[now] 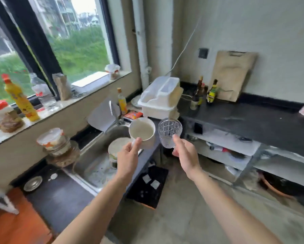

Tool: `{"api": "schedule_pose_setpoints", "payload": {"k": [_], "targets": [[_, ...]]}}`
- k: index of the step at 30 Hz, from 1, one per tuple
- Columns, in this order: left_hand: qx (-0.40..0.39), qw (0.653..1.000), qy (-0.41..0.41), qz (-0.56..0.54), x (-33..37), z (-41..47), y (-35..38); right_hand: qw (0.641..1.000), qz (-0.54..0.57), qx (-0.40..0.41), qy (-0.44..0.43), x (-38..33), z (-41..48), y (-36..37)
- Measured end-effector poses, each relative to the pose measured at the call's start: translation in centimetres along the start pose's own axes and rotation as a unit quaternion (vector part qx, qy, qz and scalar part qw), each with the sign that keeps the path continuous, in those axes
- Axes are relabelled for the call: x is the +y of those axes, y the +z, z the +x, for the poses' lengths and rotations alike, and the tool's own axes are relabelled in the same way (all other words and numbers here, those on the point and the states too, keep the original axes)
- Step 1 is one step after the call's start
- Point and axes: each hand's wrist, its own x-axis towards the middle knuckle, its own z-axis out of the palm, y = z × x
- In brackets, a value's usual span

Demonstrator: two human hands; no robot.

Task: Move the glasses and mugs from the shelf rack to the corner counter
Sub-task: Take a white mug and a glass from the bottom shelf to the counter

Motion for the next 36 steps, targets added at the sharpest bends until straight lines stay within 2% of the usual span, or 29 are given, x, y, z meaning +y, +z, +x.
{"api": "schedule_pose_setpoints", "payload": {"k": [8, 19, 24, 29, 36], "targets": [[-0.119, 0.993, 0.019, -0.018, 5.9, 0.4, 20.8, 0.988, -0.035, 0.153, -0.007, -0.2, 5.3, -19.4], [-0.283, 0.959, 0.018, -0.021, 7.0, 7.8, 50.6, 0.949, -0.018, 0.308, 0.065, 5.6, 18.7, -40.9], [-0.361, 0.932, 0.009, -0.023, 11.1, 11.5, 65.1, 0.916, -0.007, 0.389, 0.094, 4.5, 26.0, -51.8], [-0.430, 0.902, 0.048, -0.018, 14.9, 12.9, 76.7, 0.869, 0.038, 0.482, 0.104, 3.7, 29.8, -61.3], [-0.472, 0.881, 0.011, 0.024, 13.4, 13.1, 89.9, 0.825, 0.076, 0.535, 0.167, 8.2, 33.6, -71.4]]}}
